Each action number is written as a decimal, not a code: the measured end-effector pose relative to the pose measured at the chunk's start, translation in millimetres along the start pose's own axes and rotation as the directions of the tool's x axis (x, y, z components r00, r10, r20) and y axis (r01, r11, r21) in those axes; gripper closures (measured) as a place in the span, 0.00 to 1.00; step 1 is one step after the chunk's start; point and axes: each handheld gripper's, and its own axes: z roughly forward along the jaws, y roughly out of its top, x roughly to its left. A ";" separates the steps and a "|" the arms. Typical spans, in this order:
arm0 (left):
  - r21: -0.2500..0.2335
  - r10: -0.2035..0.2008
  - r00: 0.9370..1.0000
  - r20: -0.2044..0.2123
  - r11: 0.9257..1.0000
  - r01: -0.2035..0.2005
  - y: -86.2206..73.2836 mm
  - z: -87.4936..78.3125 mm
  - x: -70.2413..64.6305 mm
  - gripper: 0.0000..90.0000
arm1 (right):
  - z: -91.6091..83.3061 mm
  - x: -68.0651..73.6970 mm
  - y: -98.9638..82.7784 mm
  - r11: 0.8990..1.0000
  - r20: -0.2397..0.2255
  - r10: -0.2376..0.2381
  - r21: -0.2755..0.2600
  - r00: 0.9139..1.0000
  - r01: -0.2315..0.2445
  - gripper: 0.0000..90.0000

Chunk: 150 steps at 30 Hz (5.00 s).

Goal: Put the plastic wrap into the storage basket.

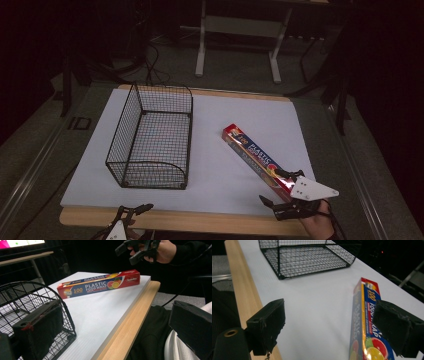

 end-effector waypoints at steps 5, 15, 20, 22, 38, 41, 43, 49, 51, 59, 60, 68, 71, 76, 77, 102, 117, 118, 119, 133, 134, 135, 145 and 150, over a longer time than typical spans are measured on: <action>0.000 -0.004 1.000 0.001 1.000 0.004 -0.1 0.2 0.2 0.00 | -2.2 -15.5 -1.2 0.999 0.037 0.052 -0.001 0.998 -0.052 0.11; 0.003 -0.010 1.000 0.005 1.000 0.010 -0.3 0.5 0.4 0.00 | -1.7 -40.2 -3.8 0.992 0.125 0.086 0.079 0.988 -0.096 0.11; 0.007 -0.010 1.000 0.008 1.000 0.010 -0.7 1.1 0.4 0.00 | 8.1 -54.9 -9.7 0.978 0.121 0.118 0.158 0.986 -0.136 0.11; 0.007 -0.010 1.000 0.010 1.000 0.010 -0.6 1.1 0.2 0.00 | 13.4 -60.7 -11.3 0.969 0.111 0.142 0.186 0.984 -0.161 0.11; 0.010 -0.012 1.000 0.016 1.000 0.012 -1.1 1.3 0.0 0.00 | 52.8 -85.8 -9.1 0.912 0.068 0.201 0.351 0.977 -0.212 0.11; 0.010 -0.012 1.000 0.016 1.000 0.012 -1.0 1.3 -0.1 0.00 | 59.9 -89.1 -8.7 0.898 0.063 0.221 0.377 0.973 -0.228 0.11; 0.011 -0.012 1.000 0.017 1.000 0.011 -1.1 1.4 -0.2 0.00 | 65.3 -91.8 -9.6 0.884 0.067 0.232 0.402 0.970 -0.239 0.11; 0.014 -0.013 1.000 0.018 1.000 0.012 -1.3 1.6 -0.2 0.00 | 81.2 -99.0 -14.0 0.849 0.079 0.261 0.454 0.962 -0.268 0.11; 0.016 -0.013 1.000 0.019 1.000 0.013 -1.5 1.7 -0.2 0.00 | 86.5 -100.3 -14.6 0.837 0.077 0.259 0.479 0.963 -0.263 0.11; 0.024 -0.003 1.000 0.018 1.000 0.002 -1.8 2.1 -0.5 0.00 | 106.9 -103.5 -13.7 0.780 0.079 0.258 0.572 0.963 -0.256 0.14; 0.025 -0.002 1.000 0.017 1.000 0.002 -1.9 2.2 -0.6 0.00 | 109.6 -103.1 -13.4 0.774 0.087 0.250 0.581 0.964 -0.253 0.14; 0.024 -0.003 1.000 0.019 1.000 0.002 -1.9 2.0 -0.5 0.00 | 125.3 -102.3 -13.0 0.727 0.098 0.255 0.636 0.962 -0.258 0.18; 0.025 -0.004 1.000 0.017 1.000 0.003 -2.0 2.0 -0.3 0.00 | 131.6 -104.2 -11.1 0.709 0.102 0.257 0.656 0.961 -0.259 0.22; 0.023 -0.007 1.000 0.017 1.000 0.007 -1.9 1.7 -0.2 0.00 | 139.9 -105.9 -7.6 0.677 0.106 0.255 0.691 0.961 -0.255 0.30; 0.022 -0.009 1.000 0.017 1.000 0.008 -1.9 1.6 -0.2 0.00 | 141.4 -106.1 -6.8 0.670 0.112 0.255 0.695 0.960 -0.260 0.34; 0.019 -0.017 1.000 0.014 1.000 0.017 -2.3 1.4 0.8 0.00 | 117.7 -112.0 38.4 0.734 0.171 0.320 0.577 0.932 -0.358 0.44; 0.018 -0.017 1.000 0.016 1.000 0.017 -2.6 1.0 1.0 0.00 | 126.0 -97.7 106.9 0.798 0.163 0.294 0.501 0.942 -0.336 0.44; 0.017 -0.018 1.000 0.016 1.000 0.018 -2.5 0.7 1.2 0.00 | 127.2 -96.5 110.6 0.803 0.158 0.291 0.496 0.943 -0.331 0.44; 0.018 -0.019 1.000 0.012 1.000 0.019 -2.6 0.8 1.4 0.00 | 128.8 -94.1 115.6 0.809 0.159 0.288 0.487 0.944 -0.329 0.44; 0.015 -0.019 1.000 0.015 1.000 0.019 -2.6 0.5 1.6 0.00 | 150.2 -73.3 179.4 0.853 0.159 0.257 0.427 0.953 -0.301 0.44; 0.015 -0.020 1.000 0.016 1.000 0.020 -2.6 0.5 1.6 0.00 | 151.6 -71.9 183.7 0.857 0.159 0.254 0.421 0.954 -0.299 0.44; 0.015 -0.019 1.000 0.015 1.000 0.019 -2.6 0.5 1.7 0.00 | 153.2 -70.4 187.8 0.860 0.159 0.251 0.416 0.955 -0.295 0.44; 0.021 -0.019 1.000 0.013 1.000 0.019 -2.9 0.3 1.6 0.00 | 170.9 -51.6 222.0 0.888 0.149 0.233 0.370 0.961 -0.272 0.44; 0.022 -0.017 1.000 0.012 1.000 0.016 -2.9 0.0 1.4 0.00 | 183.3 -41.9 236.1 0.902 0.124 0.232 0.344 0.965 -0.261 0.44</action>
